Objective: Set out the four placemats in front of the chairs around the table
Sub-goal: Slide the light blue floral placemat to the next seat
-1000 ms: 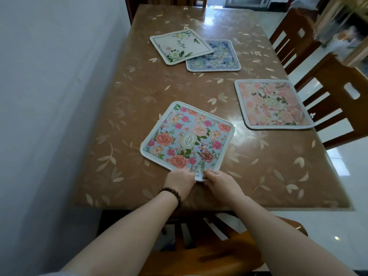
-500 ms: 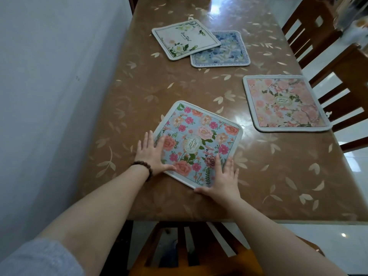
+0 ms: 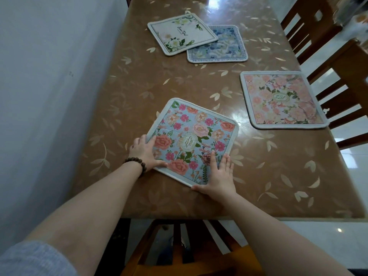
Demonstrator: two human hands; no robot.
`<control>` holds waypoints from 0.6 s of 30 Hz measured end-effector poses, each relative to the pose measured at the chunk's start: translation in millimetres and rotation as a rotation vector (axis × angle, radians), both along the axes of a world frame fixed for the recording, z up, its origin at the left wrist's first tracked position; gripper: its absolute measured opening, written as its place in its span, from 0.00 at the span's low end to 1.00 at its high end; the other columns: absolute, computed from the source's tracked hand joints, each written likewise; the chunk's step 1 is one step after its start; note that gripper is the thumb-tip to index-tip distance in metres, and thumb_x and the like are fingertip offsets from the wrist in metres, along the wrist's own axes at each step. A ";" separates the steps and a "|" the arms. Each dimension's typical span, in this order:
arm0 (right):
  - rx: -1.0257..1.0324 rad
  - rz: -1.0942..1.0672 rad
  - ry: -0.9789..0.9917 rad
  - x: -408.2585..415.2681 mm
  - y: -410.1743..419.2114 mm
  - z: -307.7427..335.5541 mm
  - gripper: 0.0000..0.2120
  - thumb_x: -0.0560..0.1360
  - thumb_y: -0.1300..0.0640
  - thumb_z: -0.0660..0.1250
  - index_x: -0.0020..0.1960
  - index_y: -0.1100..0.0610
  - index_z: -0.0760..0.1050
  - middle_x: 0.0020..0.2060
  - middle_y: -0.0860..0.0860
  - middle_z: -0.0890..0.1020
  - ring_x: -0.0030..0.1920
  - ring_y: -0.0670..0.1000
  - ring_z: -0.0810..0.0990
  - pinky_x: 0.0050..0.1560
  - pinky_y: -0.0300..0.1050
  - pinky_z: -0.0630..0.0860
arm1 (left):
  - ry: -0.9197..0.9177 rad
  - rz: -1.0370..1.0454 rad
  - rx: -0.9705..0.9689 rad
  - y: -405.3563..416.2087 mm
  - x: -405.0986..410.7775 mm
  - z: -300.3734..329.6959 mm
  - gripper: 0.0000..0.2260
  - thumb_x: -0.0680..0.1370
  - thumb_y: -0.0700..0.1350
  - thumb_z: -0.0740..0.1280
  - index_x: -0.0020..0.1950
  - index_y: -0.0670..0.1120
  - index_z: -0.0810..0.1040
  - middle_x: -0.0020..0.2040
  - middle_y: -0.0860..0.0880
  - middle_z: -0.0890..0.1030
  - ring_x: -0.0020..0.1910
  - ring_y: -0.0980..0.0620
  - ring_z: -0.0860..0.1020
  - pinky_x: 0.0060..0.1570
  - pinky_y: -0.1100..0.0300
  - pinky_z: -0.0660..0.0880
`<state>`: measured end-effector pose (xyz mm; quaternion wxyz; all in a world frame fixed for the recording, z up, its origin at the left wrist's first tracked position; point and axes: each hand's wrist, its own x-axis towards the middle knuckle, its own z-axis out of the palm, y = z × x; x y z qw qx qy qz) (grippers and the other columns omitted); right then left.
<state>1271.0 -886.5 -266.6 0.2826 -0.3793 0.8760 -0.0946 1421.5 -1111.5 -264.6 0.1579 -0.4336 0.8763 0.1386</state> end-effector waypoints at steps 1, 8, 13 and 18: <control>0.006 0.011 -0.007 -4.2 1.6 0.4 0.65 0.58 0.28 0.70 0.71 0.45 0.25 0.73 0.62 0.32 0.72 0.60 0.29 0.72 0.55 0.33 | 0.009 0.000 -0.004 2.4 0.8 1.4 0.52 0.59 0.73 0.68 0.76 0.54 0.52 0.74 0.45 0.57 0.71 0.43 0.57 0.67 0.47 0.61; 0.060 0.125 -0.012 -48.0 11.4 5.7 0.66 0.55 0.30 0.74 0.72 0.43 0.28 0.74 0.59 0.33 0.73 0.58 0.30 0.68 0.52 0.31 | 0.013 0.034 0.043 40.3 7.5 3.1 0.51 0.61 0.71 0.69 0.76 0.55 0.51 0.75 0.44 0.53 0.74 0.41 0.49 0.69 0.44 0.57; 0.131 0.178 0.032 -87.4 16.6 9.8 0.67 0.54 0.32 0.76 0.74 0.44 0.31 0.75 0.60 0.35 0.73 0.58 0.32 0.70 0.53 0.34 | 0.066 0.018 0.060 71.1 13.3 0.3 0.51 0.61 0.72 0.68 0.76 0.54 0.53 0.74 0.45 0.55 0.71 0.43 0.53 0.69 0.47 0.59; 0.105 0.145 -0.048 -97.3 18.8 6.6 0.65 0.56 0.37 0.78 0.75 0.44 0.35 0.76 0.57 0.37 0.75 0.56 0.35 0.72 0.55 0.42 | 0.130 0.038 0.047 89.8 19.1 -2.5 0.48 0.63 0.70 0.70 0.76 0.53 0.56 0.74 0.46 0.57 0.71 0.44 0.55 0.69 0.48 0.60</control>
